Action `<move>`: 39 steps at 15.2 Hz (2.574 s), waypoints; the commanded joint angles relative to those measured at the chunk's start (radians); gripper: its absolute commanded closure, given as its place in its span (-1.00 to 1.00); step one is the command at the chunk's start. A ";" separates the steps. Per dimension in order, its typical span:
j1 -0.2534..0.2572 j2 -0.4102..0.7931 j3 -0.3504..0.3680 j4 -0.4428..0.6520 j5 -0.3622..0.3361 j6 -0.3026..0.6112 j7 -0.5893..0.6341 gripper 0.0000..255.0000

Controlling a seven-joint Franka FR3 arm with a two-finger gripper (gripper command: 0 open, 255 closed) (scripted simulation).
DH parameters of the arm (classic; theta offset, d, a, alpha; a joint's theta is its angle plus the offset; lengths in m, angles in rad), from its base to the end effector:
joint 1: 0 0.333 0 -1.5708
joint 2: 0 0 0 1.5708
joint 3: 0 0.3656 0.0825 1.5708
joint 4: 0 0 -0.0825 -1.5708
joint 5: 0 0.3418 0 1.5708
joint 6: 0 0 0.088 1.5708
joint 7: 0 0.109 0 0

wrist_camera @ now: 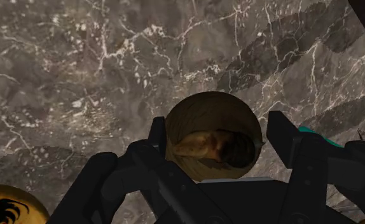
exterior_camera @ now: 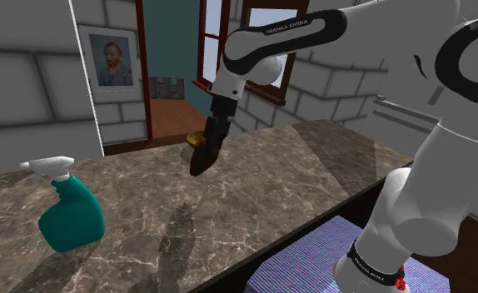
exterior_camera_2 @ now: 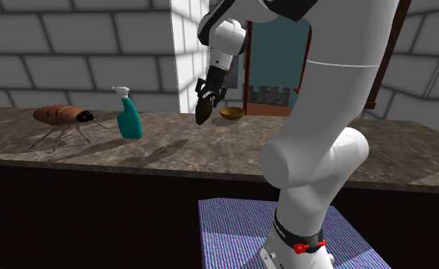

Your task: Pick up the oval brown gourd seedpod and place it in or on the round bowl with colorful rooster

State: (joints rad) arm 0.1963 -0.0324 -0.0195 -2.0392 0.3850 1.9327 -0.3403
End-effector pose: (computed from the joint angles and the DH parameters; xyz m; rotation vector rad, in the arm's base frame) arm 0.4848 0.1135 0.5210 -2.7346 -0.5059 0.0618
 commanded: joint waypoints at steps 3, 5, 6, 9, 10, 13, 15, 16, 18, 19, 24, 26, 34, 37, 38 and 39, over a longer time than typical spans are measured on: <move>-0.038 0.096 -0.038 0.132 -0.009 -0.059 -0.056 1.00; -0.058 0.153 -0.055 0.210 -0.010 -0.092 -0.083 1.00; -0.068 0.183 -0.062 0.251 -0.011 -0.109 -0.095 1.00; -0.101 0.277 -0.081 0.386 -0.009 -0.165 -0.129 1.00; -0.113 0.311 -0.086 0.435 -0.007 -0.186 -0.138 1.00; -0.150 0.420 -0.099 0.599 -0.001 -0.254 -0.164 1.00; -0.179 0.502 -0.104 0.728 0.004 -0.308 -0.175 1.00; -0.194 0.547 -0.106 0.800 0.007 -0.338 -0.179 1.00; -0.229 0.652 -0.106 0.971 0.014 -0.409 -0.180 1.00; -0.249 0.715 -0.104 1.078 0.018 -0.453 -0.177 1.00; -0.253 0.739 -0.103 1.065 0.018 -0.421 -0.193 1.00; -0.249 0.734 -0.104 1.030 0.018 -0.392 -0.202 1.00; -0.238 0.731 -0.107 0.920 0.022 -0.291 -0.237 1.00; -0.236 0.735 -0.107 0.894 0.024 -0.264 -0.246 1.00; -0.236 0.735 -0.108 0.894 0.024 -0.264 -0.246 1.00; -0.236 0.735 -0.108 0.894 0.024 -0.264 -0.246 1.00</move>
State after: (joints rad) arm -0.0422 0.6941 -0.1298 -1.1369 0.4085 1.6663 -0.5854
